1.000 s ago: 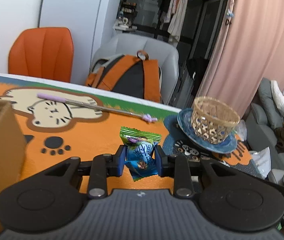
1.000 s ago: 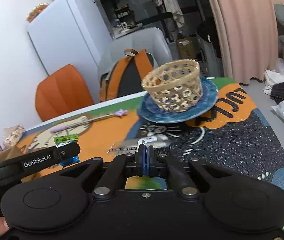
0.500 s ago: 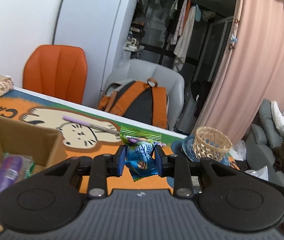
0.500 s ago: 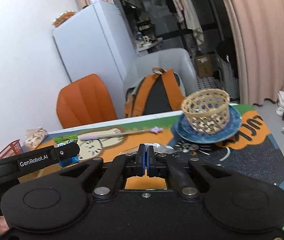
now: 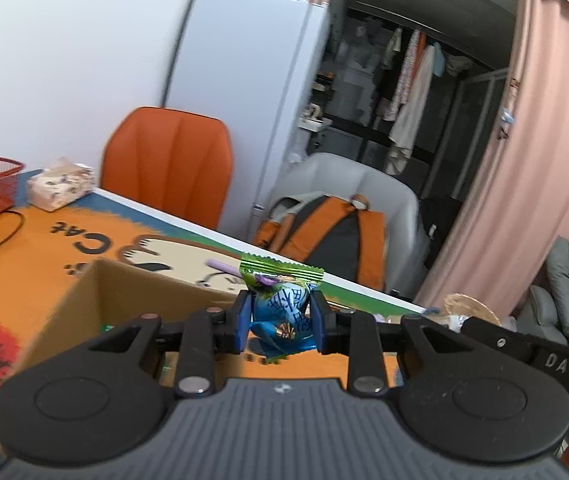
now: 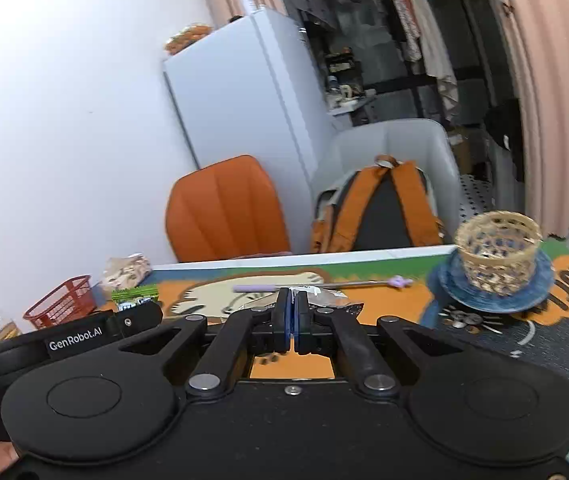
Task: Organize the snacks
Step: 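Carry the candy packet with the left tool while the right tool carries the biscuit packet to the box, then open both tools releasing the candy and biscuit packets into the box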
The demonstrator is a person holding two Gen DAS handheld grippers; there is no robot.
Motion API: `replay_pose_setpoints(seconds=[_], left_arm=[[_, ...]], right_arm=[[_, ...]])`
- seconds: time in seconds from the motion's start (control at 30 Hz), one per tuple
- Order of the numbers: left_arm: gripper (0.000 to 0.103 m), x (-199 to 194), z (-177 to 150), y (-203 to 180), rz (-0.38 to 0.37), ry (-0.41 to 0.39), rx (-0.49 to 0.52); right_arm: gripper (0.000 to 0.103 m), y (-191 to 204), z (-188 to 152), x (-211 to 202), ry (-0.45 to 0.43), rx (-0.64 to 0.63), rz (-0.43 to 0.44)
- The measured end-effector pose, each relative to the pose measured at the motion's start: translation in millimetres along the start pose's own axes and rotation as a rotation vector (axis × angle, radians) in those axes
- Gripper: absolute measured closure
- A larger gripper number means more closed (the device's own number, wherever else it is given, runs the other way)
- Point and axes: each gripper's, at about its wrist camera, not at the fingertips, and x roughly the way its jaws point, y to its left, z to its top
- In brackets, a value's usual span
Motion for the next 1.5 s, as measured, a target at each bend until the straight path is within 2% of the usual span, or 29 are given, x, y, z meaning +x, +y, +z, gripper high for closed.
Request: replay_pose_setpoints(seconds=[0.37,0.47,0.57,0.63,0.9,1.03,1.2,1.3,1.37,1.5], left_arm=[[0.073,-16.4,8.9,55.9,0.071,-0.017,-0.073],[0.072,-17.3,10.4,68.4,0.085,0.002,-0.091],[0.064,-20.1,10.4,77.8,0.099,0.022,-0.100],[0.055,-24.4,10.0,85.3,0.115,0.013,-0.110],[0.051,-42.5,8.1,104.8,0.144,0.011,-0.134],[0.047,-45.4,6.8,109.5,0.150,0.014,-0.142],[0.043,-48.8,4.5,110.9,0.151,0.021,-0.144],[0.036,-52.7,2.6,109.6,0.148,0.020,-0.144],[0.034,-56.3,0.6,108.3,0.144,0.019,-0.143],[0.029,-62.9,-3.7,104.5,0.129,0.025,-0.140]], right_arm=[[0.101,59.3,2.8,13.1,0.014,-0.067,0.075],[0.101,72.7,2.1,14.4,0.020,-0.080,0.093],[0.101,85.7,1.1,18.7,0.028,-0.095,0.114],[0.101,93.4,-0.3,21.5,0.035,-0.104,0.127],[0.100,108.1,-2.4,39.7,0.047,-0.097,0.178],[0.094,106.9,-4.2,48.5,0.080,-0.071,0.158],[0.093,107.0,-9.1,39.3,0.090,-0.068,0.148],[0.088,105.7,-10.0,32.4,0.093,-0.073,0.147],[0.079,104.6,-10.6,27.1,0.095,-0.077,0.146],[0.074,101.8,-12.7,15.7,0.102,-0.086,0.139]])
